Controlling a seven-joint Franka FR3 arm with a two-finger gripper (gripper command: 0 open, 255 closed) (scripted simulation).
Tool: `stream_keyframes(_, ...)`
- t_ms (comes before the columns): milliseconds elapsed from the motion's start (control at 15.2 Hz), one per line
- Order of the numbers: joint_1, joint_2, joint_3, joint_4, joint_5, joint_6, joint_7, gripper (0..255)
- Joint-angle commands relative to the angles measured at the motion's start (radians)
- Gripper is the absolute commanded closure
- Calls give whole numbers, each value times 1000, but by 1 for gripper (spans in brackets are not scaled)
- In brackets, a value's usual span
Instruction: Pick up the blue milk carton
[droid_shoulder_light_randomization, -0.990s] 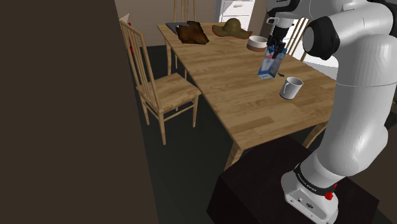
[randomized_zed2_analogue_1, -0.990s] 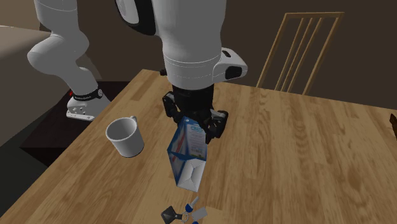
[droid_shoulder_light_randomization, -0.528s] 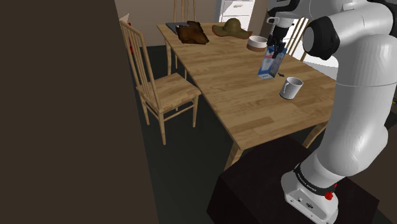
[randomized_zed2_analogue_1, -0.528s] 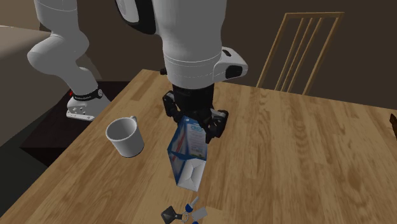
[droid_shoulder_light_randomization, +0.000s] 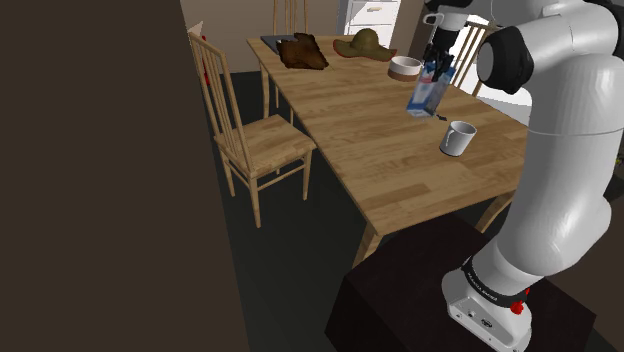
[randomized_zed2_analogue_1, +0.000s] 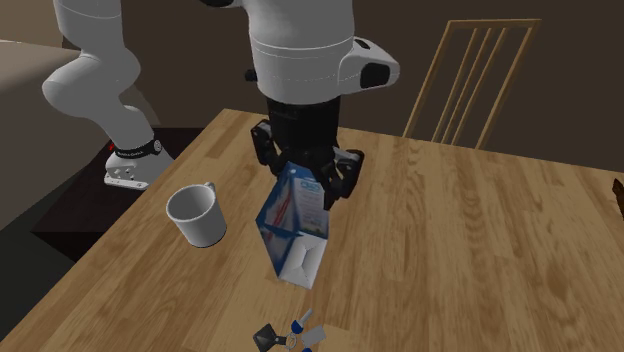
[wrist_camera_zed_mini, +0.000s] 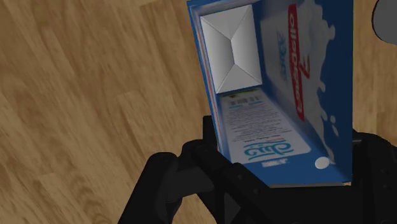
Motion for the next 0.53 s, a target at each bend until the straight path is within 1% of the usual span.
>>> stream_keyframes(0, -6, 0, -1, 30, -1, -28, 2, 255)
stream_keyframes(330, -31, 14, 0, 123, 7, -105, 7, 255)
stream_keyframes(462, -32, 15, 1, 126, 7, -107, 7, 255)
